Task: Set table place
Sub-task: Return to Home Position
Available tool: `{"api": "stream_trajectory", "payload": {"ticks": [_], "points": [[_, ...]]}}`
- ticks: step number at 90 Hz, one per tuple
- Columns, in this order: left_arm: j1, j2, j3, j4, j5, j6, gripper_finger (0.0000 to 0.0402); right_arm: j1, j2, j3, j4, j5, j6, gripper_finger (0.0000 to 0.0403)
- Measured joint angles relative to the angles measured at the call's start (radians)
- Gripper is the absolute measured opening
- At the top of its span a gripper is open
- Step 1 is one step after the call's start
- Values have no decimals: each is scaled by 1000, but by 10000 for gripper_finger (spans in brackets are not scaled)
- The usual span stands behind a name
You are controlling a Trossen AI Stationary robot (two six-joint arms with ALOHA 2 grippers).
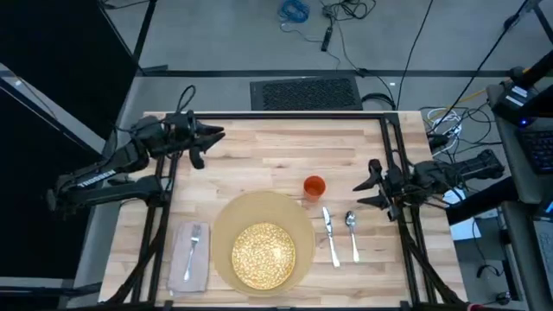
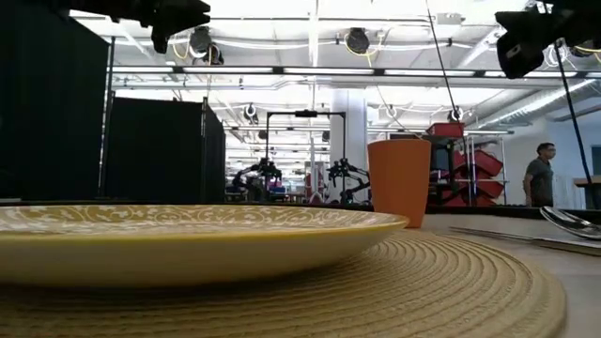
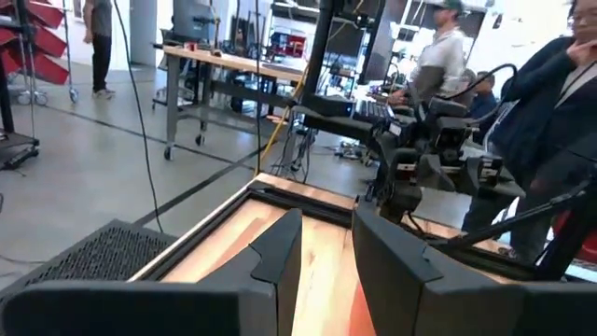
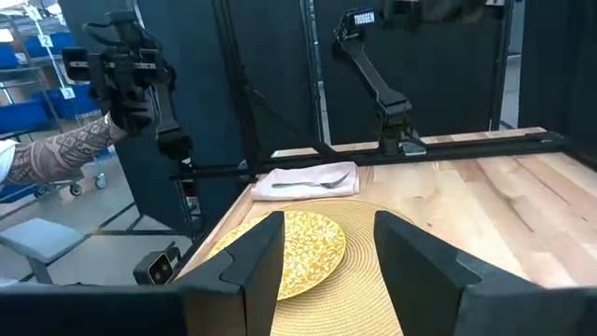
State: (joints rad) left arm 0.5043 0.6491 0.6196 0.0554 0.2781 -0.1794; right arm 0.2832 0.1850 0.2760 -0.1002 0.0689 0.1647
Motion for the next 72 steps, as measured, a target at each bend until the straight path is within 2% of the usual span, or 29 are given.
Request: {"api": "stream_trajectory", "payload": {"ticks": [27,51,59,72], "points": [[-17,-3,-177,286,-39,-76,83,0,-67,0,-46,0,-20,153],[-23,-87,-377,582,-47,-105,83,0,-148,-44,-54,5,-16,153],[-23,-99,-422,624,-51,-134,83,0,-172,-53,-43,7,-15,153],[-58,-99,-440,594,-54,-154,83,0,-181,-64,-41,7,-11,153]]}}
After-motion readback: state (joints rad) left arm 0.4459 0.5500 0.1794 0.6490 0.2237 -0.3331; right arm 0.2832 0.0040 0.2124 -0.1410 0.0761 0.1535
